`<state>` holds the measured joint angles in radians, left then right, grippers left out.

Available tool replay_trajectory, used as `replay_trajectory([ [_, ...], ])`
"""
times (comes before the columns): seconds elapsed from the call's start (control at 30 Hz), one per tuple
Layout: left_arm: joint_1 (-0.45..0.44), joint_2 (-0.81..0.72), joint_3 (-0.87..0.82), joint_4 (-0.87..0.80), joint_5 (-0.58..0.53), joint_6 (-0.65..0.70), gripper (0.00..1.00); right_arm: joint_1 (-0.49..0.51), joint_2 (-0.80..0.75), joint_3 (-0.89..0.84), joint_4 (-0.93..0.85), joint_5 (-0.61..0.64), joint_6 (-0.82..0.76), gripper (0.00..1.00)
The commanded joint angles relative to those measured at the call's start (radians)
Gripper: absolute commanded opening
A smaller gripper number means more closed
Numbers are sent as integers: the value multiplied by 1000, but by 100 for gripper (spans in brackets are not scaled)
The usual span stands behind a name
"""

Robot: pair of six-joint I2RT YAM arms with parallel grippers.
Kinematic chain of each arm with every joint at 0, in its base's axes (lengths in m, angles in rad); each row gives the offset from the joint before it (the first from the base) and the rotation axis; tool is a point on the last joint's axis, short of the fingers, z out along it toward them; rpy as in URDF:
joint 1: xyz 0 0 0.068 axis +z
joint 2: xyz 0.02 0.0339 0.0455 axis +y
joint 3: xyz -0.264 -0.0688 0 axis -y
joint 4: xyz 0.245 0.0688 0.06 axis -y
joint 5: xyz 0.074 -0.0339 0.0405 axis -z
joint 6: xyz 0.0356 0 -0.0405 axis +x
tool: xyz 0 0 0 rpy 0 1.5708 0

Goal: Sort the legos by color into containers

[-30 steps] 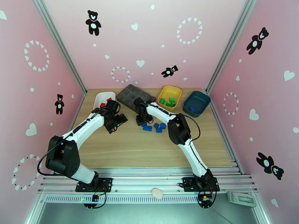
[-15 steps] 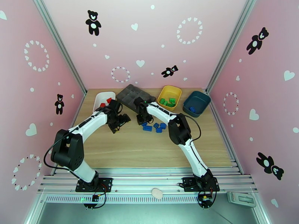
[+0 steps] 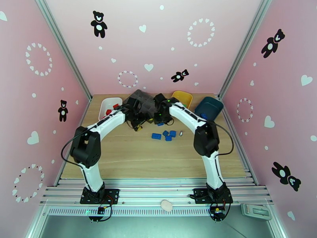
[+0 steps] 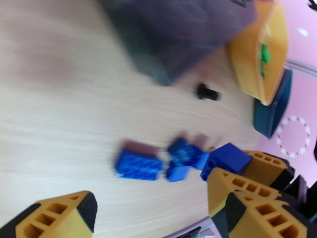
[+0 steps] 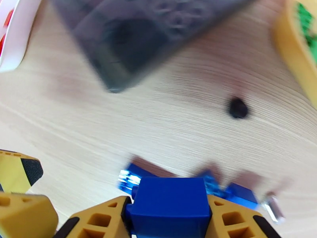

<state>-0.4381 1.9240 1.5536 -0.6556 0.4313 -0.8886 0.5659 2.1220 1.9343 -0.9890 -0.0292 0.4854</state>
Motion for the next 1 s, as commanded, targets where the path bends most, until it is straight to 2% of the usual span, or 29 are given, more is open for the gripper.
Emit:
replay_trajectory([
  [0.0, -43, 79, 108, 19, 82, -8, 91, -41, -85, -61, 5, 48, 10, 29],
  [0.27, -141, 324, 472, -48, 179, -12, 91, -219, -169, -128, -17, 156, 5, 28],
  [0.5, -204, 557, 872, -154, 238, -39, 91, -374, -158, -77, -41, 254, -4, 27],
  [0.6, -212, 599, 933, -148, 253, -68, 91, -426, -129, -30, -60, 316, 4, 27],
  [0.77, -214, 608, 924, -139, 255, -77, 91, -498, -63, 54, -69, 358, 7, 27],
  [0.87, -213, 601, 908, -143, 251, -73, 91, -529, -4, 116, -87, 362, 2, 30],
  [0.97, -214, 592, 892, -144, 247, -69, 91, -550, 49, 172, -106, 351, -6, 37],
])
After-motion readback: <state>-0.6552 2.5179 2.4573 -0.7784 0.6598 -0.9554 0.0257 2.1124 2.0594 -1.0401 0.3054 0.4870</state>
